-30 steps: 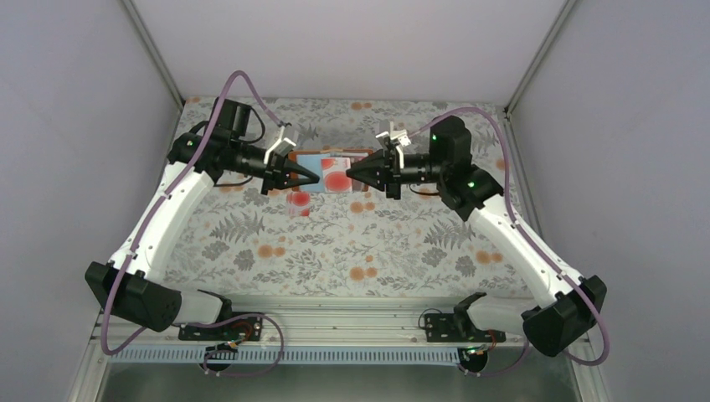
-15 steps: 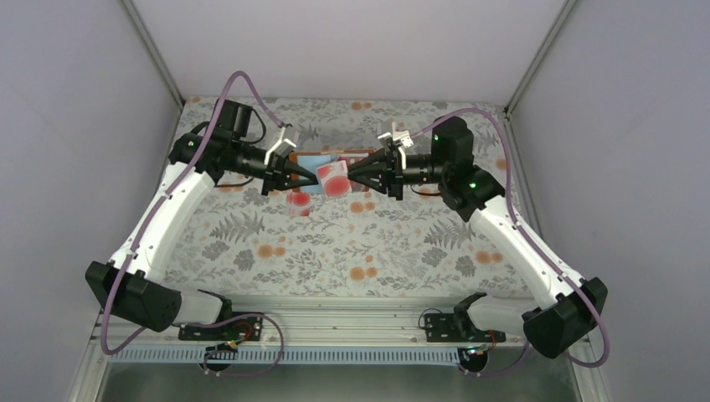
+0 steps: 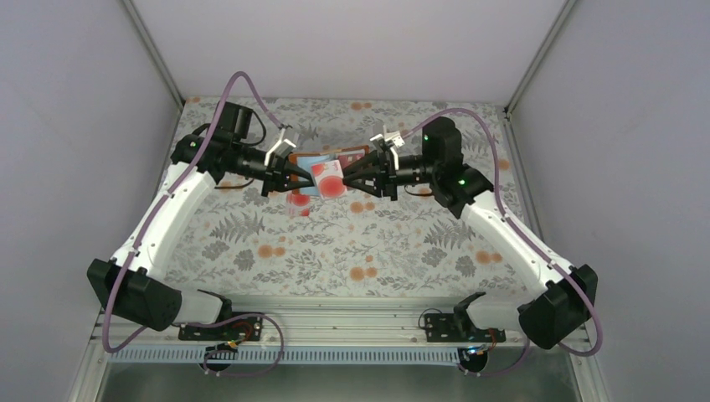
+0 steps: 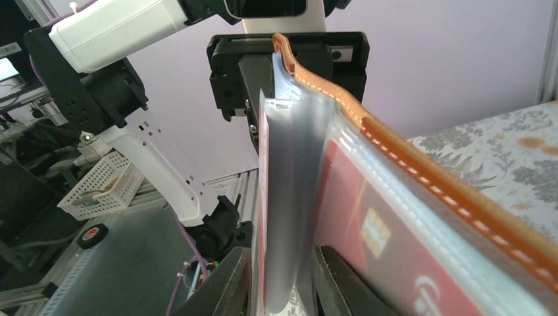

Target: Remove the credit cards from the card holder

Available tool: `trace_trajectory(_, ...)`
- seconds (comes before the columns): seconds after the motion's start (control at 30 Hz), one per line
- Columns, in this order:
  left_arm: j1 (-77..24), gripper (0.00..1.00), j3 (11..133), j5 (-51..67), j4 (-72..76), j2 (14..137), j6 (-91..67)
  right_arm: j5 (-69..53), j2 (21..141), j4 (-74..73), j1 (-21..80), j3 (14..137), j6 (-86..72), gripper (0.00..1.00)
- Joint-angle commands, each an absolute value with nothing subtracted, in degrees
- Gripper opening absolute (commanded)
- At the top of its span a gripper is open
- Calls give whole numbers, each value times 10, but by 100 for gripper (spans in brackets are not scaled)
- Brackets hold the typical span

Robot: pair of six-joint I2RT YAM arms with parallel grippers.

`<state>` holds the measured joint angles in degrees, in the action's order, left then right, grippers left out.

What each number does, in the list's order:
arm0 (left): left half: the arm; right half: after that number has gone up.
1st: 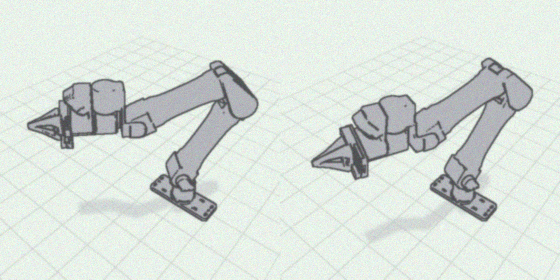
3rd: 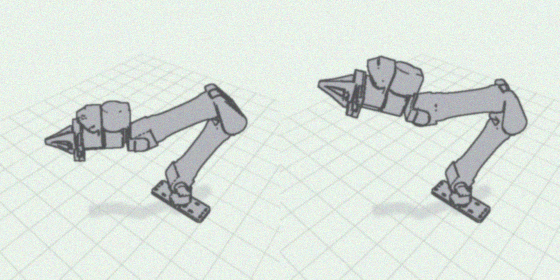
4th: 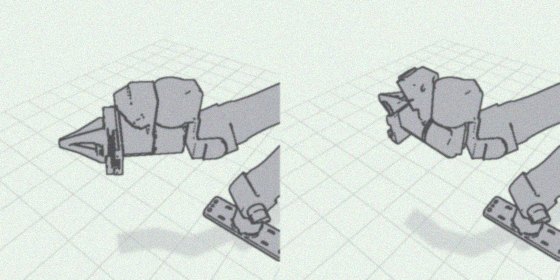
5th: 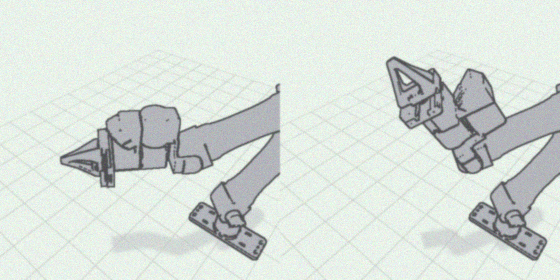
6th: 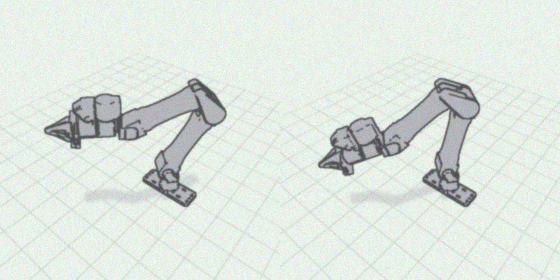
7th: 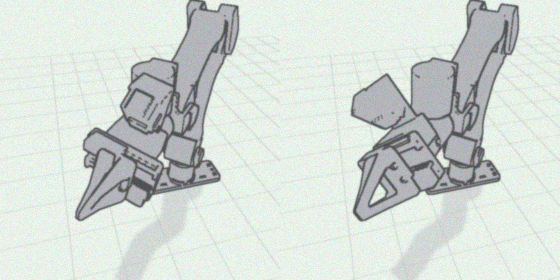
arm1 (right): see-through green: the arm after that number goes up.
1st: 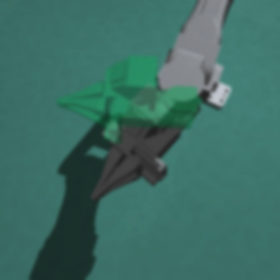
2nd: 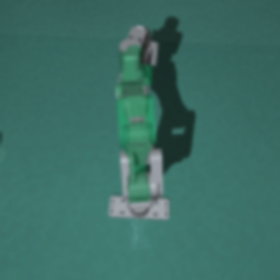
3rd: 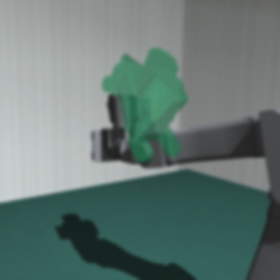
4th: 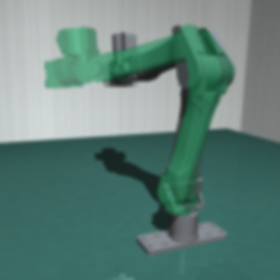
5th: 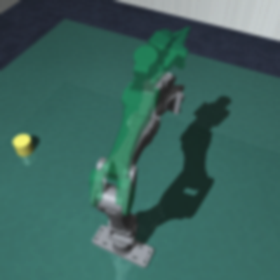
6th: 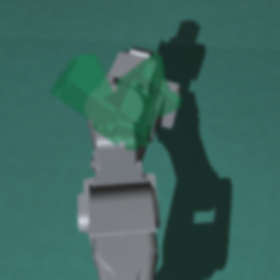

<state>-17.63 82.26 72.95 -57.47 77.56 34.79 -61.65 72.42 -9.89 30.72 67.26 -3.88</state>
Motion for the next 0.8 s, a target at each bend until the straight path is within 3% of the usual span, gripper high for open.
trace_trajectory(0.0, -174, 2, 833, 754, -557, 777, 347, -633, 732, -93, 321, 668, -34, 28)
trace_trajectory(0.1, -175, 2, 830, 751, -557, 776, 348, -638, 730, -95, 327, 671, -28, 34)
trace_trajectory(0.17, -174, 2, 829, 750, -555, 774, 344, -635, 732, -98, 330, 673, -27, 33)
trace_trajectory(0.27, -174, 2, 826, 739, -549, 769, 339, -601, 728, -90, 337, 670, -39, 10)
trace_trajectory(0.33, -173, 2, 821, 739, -551, 764, 343, -591, 719, -86, 337, 664, -41, 4)
trace_trajectory(0.77, -169, 2, 825, 741, -572, 759, 367, -525, 691, -111, 307, 676, -45, 4)
